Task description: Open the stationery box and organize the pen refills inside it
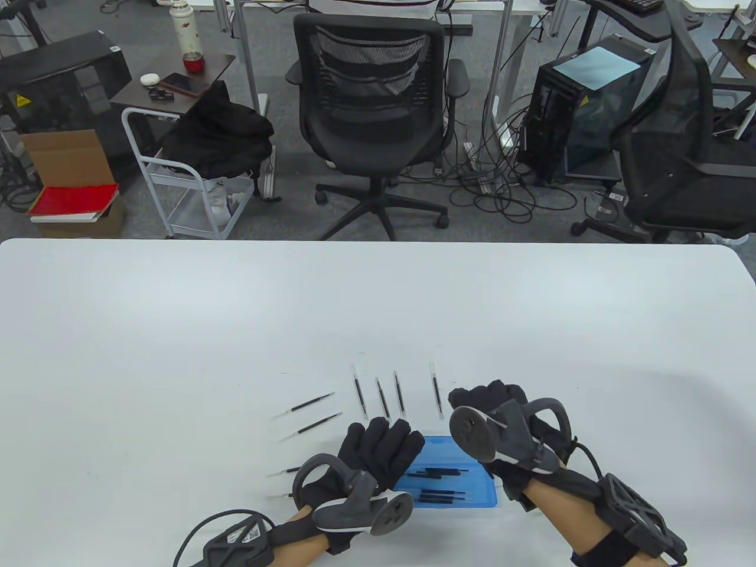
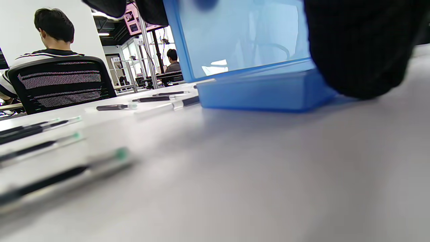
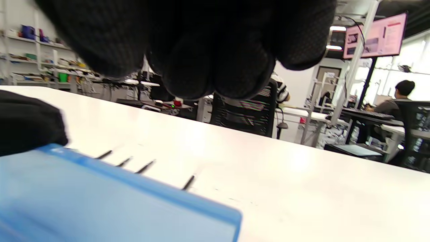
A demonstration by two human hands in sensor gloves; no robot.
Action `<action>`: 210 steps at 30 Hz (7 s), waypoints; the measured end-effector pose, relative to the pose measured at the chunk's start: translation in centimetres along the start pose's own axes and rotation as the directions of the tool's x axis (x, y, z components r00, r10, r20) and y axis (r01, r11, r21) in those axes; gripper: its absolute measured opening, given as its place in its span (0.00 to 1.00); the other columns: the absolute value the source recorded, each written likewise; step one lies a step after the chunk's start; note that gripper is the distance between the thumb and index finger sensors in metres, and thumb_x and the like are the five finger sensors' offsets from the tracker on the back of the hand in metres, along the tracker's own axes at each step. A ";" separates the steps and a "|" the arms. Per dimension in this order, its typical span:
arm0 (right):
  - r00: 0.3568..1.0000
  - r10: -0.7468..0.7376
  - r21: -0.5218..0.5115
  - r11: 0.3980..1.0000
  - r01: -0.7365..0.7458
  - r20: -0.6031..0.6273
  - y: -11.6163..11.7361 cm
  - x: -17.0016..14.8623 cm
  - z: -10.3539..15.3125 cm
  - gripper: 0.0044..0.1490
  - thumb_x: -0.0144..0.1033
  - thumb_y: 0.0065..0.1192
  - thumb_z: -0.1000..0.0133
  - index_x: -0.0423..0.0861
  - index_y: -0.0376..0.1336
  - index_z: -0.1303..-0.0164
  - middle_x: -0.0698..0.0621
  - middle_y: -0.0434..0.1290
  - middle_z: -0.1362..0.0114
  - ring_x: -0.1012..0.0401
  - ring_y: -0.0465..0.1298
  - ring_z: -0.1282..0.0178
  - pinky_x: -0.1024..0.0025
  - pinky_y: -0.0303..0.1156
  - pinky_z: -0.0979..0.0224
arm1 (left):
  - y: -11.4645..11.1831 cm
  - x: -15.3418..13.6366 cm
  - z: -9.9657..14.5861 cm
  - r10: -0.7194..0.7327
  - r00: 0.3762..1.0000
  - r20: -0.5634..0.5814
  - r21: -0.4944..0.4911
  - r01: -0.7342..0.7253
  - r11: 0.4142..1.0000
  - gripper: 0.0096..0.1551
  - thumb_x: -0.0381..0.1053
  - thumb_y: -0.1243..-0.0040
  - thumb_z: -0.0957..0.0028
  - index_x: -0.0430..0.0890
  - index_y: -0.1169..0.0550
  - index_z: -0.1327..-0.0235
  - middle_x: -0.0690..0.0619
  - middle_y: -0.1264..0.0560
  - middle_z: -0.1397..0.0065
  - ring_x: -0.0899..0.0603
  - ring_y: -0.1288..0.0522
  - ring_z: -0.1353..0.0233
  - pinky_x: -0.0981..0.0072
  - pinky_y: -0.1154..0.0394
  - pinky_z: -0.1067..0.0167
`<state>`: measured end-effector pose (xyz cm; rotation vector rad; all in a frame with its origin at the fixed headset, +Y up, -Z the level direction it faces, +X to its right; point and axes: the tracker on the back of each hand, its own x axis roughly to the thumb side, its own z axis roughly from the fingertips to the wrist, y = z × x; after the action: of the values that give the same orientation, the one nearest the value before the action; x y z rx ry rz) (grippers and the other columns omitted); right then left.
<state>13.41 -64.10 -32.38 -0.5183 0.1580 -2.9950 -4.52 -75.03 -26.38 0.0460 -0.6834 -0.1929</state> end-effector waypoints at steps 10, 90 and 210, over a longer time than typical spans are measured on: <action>0.990 0.079 0.179 0.982 -0.058 -0.114 3.8 -2.7 -7.9 0.36 0.49 0.72 0.53 0.48 0.70 0.34 0.49 0.85 0.44 0.49 0.83 0.42 0.43 0.74 0.28 | 0.0 0.0 0.0 -0.007 1.000 0.000 0.002 0.007 1.000 0.75 0.72 0.35 0.57 0.47 0.64 0.13 0.42 0.61 0.08 0.27 0.50 0.12 0.29 0.45 0.20; 0.897 0.238 0.314 0.942 -0.120 -0.373 12.3 2.9 -15.5 0.35 0.40 0.81 0.56 0.42 0.71 0.39 0.50 0.87 0.49 0.49 0.86 0.48 0.43 0.78 0.35 | 0.1 0.3 0.1 -0.025 1.000 0.003 0.008 0.025 1.000 0.74 0.72 0.35 0.56 0.47 0.64 0.13 0.41 0.61 0.08 0.27 0.49 0.12 0.29 0.45 0.20; 0.957 0.184 0.098 0.973 -0.210 0.224 8.8 3.0 6.4 0.83 0.62 0.73 0.61 0.40 0.28 0.14 0.36 0.43 0.10 0.34 0.53 0.15 0.33 0.51 0.17 | 0.5 0.4 0.0 -0.069 0.997 -0.024 -0.022 0.069 0.997 0.75 0.73 0.36 0.58 0.47 0.63 0.14 0.42 0.60 0.08 0.28 0.48 0.11 0.29 0.44 0.20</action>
<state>13.49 -73.73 -26.40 -0.7569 0.0102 -2.7124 -4.11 -74.65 -26.12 0.0514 -0.6553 -0.2657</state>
